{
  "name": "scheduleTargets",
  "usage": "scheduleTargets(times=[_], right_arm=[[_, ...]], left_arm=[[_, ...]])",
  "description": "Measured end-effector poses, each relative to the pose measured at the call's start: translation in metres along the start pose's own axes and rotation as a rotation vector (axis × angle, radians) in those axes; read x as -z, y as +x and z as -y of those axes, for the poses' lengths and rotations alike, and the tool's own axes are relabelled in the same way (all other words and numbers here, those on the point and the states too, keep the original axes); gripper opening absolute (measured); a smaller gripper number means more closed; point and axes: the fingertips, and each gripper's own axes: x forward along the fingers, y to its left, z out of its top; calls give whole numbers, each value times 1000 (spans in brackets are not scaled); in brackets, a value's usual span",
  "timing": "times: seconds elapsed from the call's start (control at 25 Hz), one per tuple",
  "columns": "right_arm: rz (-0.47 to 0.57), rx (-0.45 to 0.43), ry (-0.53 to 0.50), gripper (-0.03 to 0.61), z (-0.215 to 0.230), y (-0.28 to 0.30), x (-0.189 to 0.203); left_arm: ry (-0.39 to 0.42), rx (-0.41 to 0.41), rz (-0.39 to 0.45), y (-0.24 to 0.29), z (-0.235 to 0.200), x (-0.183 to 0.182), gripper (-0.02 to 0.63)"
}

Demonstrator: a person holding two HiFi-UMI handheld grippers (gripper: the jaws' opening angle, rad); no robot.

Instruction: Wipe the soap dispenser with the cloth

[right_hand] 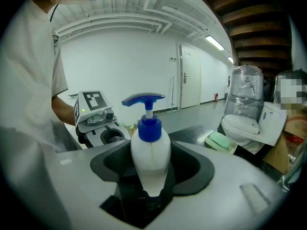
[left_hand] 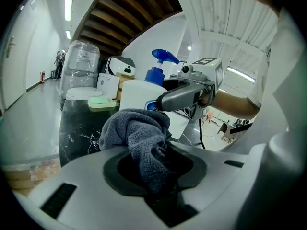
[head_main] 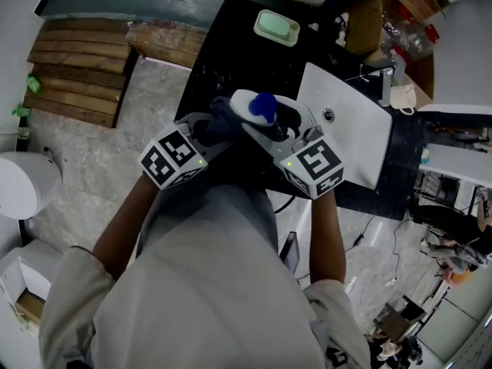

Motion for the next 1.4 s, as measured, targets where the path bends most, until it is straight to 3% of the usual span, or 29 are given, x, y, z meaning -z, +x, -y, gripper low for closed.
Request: scheduleTargets(times=[0.48, 1.16, 1.4], right_arm=[[2, 3, 5, 249, -1, 0, 1], [-1, 8, 11, 249, 0, 0, 1], [-28, 1, 9, 250, 0, 0, 2]], left_arm=[[37, 14, 0, -4, 7, -4, 109], [78, 18, 74, -27, 25, -26, 109], [18, 31, 152, -38, 33, -31, 109]])
